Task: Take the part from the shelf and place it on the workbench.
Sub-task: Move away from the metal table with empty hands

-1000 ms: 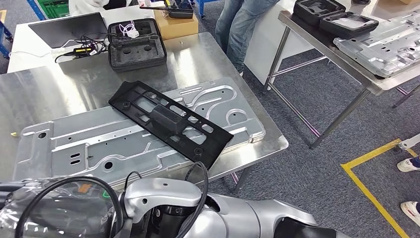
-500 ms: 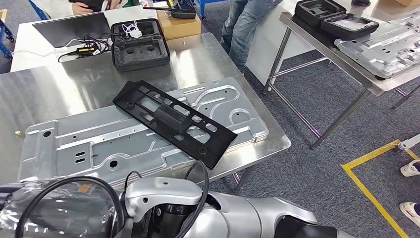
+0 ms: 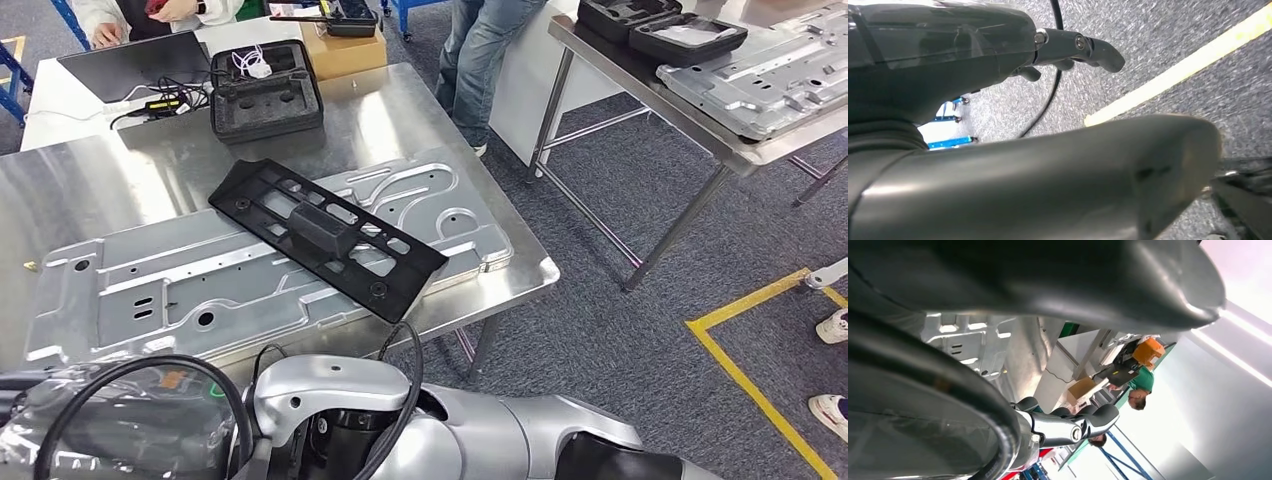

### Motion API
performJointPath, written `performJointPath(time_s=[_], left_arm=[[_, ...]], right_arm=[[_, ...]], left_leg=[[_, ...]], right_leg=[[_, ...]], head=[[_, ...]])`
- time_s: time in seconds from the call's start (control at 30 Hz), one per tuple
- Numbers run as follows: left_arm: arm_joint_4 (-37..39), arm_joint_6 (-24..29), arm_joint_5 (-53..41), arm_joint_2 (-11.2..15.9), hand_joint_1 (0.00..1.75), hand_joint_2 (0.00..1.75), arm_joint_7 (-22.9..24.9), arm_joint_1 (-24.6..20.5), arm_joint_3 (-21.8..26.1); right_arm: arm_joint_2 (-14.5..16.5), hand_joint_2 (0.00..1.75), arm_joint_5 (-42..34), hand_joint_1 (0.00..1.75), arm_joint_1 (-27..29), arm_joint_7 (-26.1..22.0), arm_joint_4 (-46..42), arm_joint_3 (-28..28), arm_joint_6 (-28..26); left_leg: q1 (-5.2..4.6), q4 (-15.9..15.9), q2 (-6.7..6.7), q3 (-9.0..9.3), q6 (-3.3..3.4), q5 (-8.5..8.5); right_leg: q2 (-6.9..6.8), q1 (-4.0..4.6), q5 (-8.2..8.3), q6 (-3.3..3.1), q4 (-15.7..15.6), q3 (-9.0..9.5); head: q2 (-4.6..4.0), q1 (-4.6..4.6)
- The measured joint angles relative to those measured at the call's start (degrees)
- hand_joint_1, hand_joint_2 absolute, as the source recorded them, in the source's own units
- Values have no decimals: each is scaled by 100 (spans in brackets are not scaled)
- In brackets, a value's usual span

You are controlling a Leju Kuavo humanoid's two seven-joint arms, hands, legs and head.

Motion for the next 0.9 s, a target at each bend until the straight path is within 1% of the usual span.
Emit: performJointPath(time_s=[0.03,0.07,0.1,0.13,0.17,0.2,0.23,0.27,0.33,0.37,0.4,0.43,0.47,0.5,0.53,0.57,0.6,0.63,0.67,0.7,0.73,0.77,0.8,0.83,0.87,0.9], left_arm=[[0,-2,0,1,0,0,-2,-1,1],[-1,-2,0,2,0,0,-2,-2,2],[-1,-2,0,4,0,0,-1,-3,2],[-2,-2,0,6,0,0,0,-8,3],[-1,-3,0,5,0,0,0,-18,3],[-1,-3,0,4,0,0,0,-26,3],[0,-3,0,2,0,0,-1,-30,3],[1,-1,0,0,0,0,-1,-31,3],[1,8,-1,1,0,0,14,-25,4],[1,11,-2,1,0,0,28,-27,5],[1,13,-2,2,0,0,44,-29,5],[1,10,-3,2,0,0,53,-33,5],[1,5,-4,2,0,0,59,-34,5],[1,-4,-5,2,0,0,59,-34,5],[1,-15,-7,2,0,0,59,-34,5],[1,-26,-8,2,0,0,59,-34,5],[1,-33,-8,2,0,0,59,-34,5],[1,-37,-9,2,0,0,59,-35,5],[2,-39,-9,-9,0,0,60,-35,5],[2,-38,-9,-19,0,0,67,-34,6],[2,-38,-9,-31,0,0,79,-35,7],[2,-39,-9,-41,0,0,92,-36,7],[2,-40,-9,-43,0,0,104,-37,8],[2,-42,-9,-43,0,0,110,-39,8],[3,-43,-9,-42,0,0,109,-37,8],[3,-43,-9,-40,0,0,109,-35,8]], right_arm=[[0,0,-2,0,1,0,0,1,2],[0,0,-5,0,2,0,0,2,4],[0,0,-7,0,2,0,0,2,6],[0,0,-9,0,0,0,0,2,8],[0,0,-12,0,-1,0,-1,2,9],[0,0,-15,0,-5,0,-3,1,9],[-1,0,-21,0,-8,1,-5,1,10],[-2,0,-29,0,-10,2,-8,1,11],[-10,0,-53,0,-13,4,-9,2,14],[-16,0,-64,0,-17,4,-11,2,16],[-23,0,-73,0,-23,4,-13,2,20],[-31,0,-79,0,-29,4,-14,2,23],[-36,0,-81,0,-35,4,-15,2,27],[-40,0,-84,0,-37,3,-15,3,29],[-44,0,-85,0,-38,1,-15,3,29],[-46,0,-86,0,-39,-1,-16,3,30],[-48,0,-87,0,-42,-2,-17,3,31],[-48,0,-87,0,-50,-2,-20,3,31],[-48,0,-87,0,-60,-2,-24,2,33],[-48,0,-87,0,-72,-2,-27,1,36],[-48,0,-87,0,-83,-2,-29,1,39],[-49,0,-89,0,-91,-2,-30,-1,42],[-50,0,-90,0,-95,-2,-32,-1,43],[-51,0,-92,0,-97,-2,-34,-2,43],[-51,0,-92,0,-99,-1,-38,-3,43],[-50,0,-93,0,-102,0,-41,-4,44]], left_leg=[[3,218,0,-12,-13,-107],[10,202,1,91,-23,-105],[20,-52,2,309,-33,-16],[37,-480,1,610,-46,110],[38,-881,-10,868,-53,210],[36,-1173,-28,1038,-43,284],[25,-1317,-48,1106,-21,320],[2,-1314,-67,1078,15,335],[-7,-1290,-62,1001,120,410],[-11,-1287,-49,953,181,456],[-16,-1291,-34,893,241,509],[-26,-1293,-20,829,289,563],[-47,-1291,-11,764,320,612],[-69,-1290,-2,697,339,662],[-93,-1288,4,633,351,711],[-118,-1286,9,567,360,761],[-145,-1286,10,503,369,811],[-170,-1286,8,448,375,859],[-180,-1287,7,404,378,904],[-188,-1290,7,371,372,947],[-179,-1301,10,353,352,991],[-157,-1315,16,342,324,1036],[-147,-1339,20,338,291,1085],[-139,-1358,21,331,262,1120],[-141,-1346,17,308,238,1084],[-147,-1257,12,268,217,950]], right_leg=[[0,0,44,6,4,-60],[2,-6,84,22,9,-116],[4,-17,120,47,18,-166],[6,-31,150,80,38,-209],[8,-31,176,118,59,-248],[8,-29,203,157,80,-278],[7,-21,233,195,94,-301],[6,-13,268,231,92,-314],[7,-18,313,296,84,-341],[8,-24,240,316,136,-382],[8,-27,59,328,310,-460],[8,-29,-201,330,604,-570],[7,-24,-488,328,994,-691],[7,-18,-719,324,1396,-792],[7,-8,-832,315,1674,-829],[7,7,-833,295,1768,-773],[7,29,-737,258,1641,-608],[8,62,-602,199,1324,-347],[6,118,-512,105,895,-39],[-4,171,-475,22,471,247],[-12,221,-465,-34,166,439],[-21,267,-475,-64,-14,535],[-29,285,-443,-59,-85,554],[-31,261,-366,-60,-136,535],[-39,234,-289,-75,-199,517],[-48,194,-204,-102,-257,487]], head=[[0,0],[0,-1],[0,-1],[0,-2],[1,-3],[0,0],[1,4],[1,8],[1,14],[1,16],[1,18],[1,20],[2,23],[2,23],[2,26],[2,28],[3,33],[3,39],[4,44],[5,45],[5,45],[6,46],[6,48],[6,55],[7,56],[6,52]])
